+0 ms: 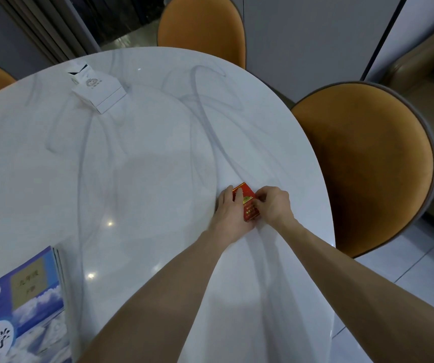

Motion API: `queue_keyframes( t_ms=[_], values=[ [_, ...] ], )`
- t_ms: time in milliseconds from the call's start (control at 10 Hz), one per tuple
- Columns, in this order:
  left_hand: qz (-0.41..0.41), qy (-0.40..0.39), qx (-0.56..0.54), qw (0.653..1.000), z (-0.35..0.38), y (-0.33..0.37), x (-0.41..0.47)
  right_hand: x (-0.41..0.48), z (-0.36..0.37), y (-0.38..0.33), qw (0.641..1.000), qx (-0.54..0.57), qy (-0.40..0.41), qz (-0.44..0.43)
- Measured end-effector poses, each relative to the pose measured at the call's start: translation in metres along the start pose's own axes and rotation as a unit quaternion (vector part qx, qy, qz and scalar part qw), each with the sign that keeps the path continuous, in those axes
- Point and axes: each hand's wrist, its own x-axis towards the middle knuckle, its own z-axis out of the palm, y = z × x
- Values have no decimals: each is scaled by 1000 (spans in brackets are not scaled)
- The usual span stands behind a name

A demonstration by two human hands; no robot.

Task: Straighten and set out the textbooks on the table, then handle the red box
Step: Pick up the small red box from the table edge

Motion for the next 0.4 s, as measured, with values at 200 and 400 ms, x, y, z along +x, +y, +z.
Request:
queue_keyframes(
  t_ms=[200,400],
  values=[
    [-1,-20,-16,1000,-3,-4,-5,-4,-5,-7,1000,-26,-2,1],
    [13,42,-13,999,-29,-1,-22,-17,-14,-26,995,-93,-6,-27]
  ],
)
